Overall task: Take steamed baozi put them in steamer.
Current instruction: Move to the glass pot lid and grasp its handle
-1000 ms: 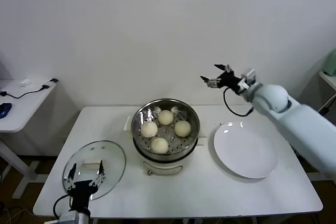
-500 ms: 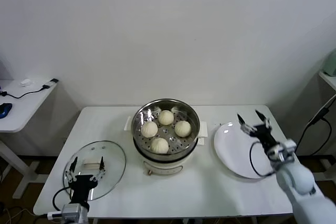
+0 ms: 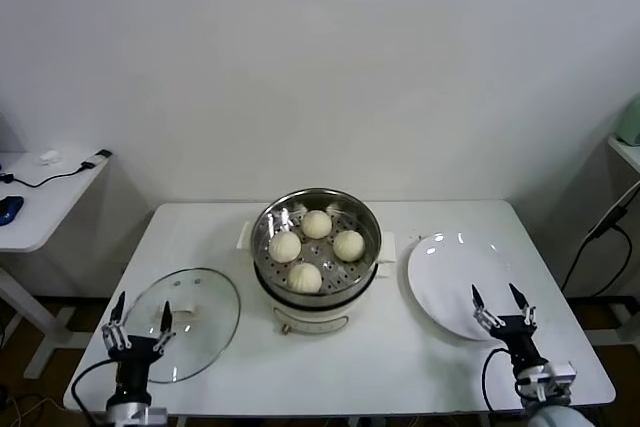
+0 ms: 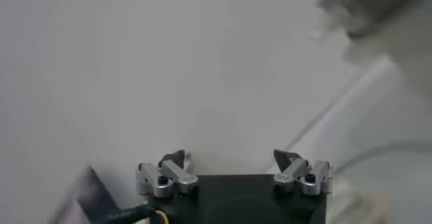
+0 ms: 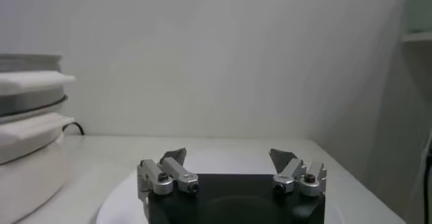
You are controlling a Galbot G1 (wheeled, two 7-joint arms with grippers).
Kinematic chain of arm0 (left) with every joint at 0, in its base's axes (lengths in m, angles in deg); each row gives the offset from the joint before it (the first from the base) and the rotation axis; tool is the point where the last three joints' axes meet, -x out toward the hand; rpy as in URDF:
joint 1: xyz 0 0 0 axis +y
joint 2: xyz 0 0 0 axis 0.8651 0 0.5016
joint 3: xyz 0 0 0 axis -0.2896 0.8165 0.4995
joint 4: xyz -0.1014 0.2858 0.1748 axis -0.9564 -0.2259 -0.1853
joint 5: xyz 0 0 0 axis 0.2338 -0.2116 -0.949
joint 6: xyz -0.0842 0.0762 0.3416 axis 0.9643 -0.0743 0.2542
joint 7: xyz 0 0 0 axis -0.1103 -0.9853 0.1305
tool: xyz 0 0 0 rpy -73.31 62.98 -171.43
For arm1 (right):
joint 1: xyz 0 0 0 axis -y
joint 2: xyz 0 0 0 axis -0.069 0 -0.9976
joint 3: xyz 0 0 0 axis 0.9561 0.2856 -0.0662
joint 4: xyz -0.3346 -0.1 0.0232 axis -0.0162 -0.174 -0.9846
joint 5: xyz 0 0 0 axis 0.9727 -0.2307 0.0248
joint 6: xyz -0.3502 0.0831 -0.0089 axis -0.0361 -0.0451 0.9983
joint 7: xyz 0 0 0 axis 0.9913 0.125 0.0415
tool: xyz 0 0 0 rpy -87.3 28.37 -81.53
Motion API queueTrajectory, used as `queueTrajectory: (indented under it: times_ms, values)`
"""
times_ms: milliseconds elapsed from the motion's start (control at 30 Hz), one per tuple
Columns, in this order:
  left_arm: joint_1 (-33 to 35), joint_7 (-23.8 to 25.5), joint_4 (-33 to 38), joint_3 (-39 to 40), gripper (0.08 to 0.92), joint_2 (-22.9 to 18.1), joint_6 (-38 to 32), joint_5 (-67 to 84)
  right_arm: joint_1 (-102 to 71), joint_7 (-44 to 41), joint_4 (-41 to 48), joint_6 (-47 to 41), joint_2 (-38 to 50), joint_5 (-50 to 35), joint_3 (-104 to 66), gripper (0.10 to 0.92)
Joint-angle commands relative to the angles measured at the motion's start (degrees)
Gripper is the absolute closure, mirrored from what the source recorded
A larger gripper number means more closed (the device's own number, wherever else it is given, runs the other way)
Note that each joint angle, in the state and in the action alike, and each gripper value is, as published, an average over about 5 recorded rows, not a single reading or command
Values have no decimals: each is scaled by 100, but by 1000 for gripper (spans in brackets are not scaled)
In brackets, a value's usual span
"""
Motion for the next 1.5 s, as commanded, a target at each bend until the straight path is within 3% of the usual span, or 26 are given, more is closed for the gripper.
queueTrajectory:
  times_ms: [33, 633, 1267, 1500]
  values:
    - [-24, -1295, -1323, -33, 177, 275, -109, -3547, -453, 86, -28, 206, -409, 285, -187, 203]
    - [-864, -436, -1605, 22, 177, 9, 978, -3814, -644, 48, -291, 195, -392, 351, -244, 203]
    - [-1459, -280, -2021, 89, 180, -9, 1266, -3868, -639, 55, -114, 290, -395, 356, -259, 203]
    - [-1419, -315, -2169, 107, 325, -23, 1262, -3901, -630, 53, -93, 299, -403, 357, -261, 203]
